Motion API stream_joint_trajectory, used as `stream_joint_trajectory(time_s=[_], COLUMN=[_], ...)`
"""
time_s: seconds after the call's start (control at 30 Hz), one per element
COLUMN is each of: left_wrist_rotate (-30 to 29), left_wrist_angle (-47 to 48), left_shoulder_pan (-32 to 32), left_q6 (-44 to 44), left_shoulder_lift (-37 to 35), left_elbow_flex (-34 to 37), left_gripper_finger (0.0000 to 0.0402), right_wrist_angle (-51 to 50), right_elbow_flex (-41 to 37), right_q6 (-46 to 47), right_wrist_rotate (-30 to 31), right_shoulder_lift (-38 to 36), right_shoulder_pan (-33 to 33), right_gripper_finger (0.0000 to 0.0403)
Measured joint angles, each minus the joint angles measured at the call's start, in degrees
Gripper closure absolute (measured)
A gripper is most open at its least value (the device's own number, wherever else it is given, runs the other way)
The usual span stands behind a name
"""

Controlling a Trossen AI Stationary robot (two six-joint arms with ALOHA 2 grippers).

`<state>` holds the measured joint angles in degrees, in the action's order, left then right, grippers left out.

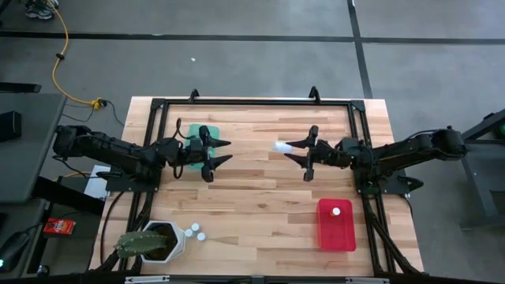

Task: Pick and place medicine bottles into bin by pill shape (circle, oval)
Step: Put the white tablet bottle into the red bin

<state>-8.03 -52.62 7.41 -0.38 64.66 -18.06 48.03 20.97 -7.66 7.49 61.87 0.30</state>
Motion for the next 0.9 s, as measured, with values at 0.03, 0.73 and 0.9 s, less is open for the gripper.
stream_joint_trajectory(time_s=[0.03,0.73,0.9], left_wrist_rotate=[0.0,0.0,0.0], left_wrist_angle=[0.0,1.0,1.4], left_shoulder_pan=[0.0,0.0,0.0], left_q6=[0.0,-2.0,-2.6], left_shoulder_lift=[0.0,0.0,0.0], left_elbow_flex=[0.0,0.0,0.0], left_gripper_finger=[0.0190,0.0190,0.0190], right_wrist_angle=[0.0,-72.7,-77.0], right_elbow_flex=[0.0,26.2,26.7], right_q6=[0.1,53.1,75.3], right_wrist_rotate=[0.0,-0.7,0.7], right_shoulder_lift=[0.0,2.7,3.0], right_shoulder_pan=[0.0,33.1,45.8], right_gripper_finger=[0.0267,0.0267,0.0267])
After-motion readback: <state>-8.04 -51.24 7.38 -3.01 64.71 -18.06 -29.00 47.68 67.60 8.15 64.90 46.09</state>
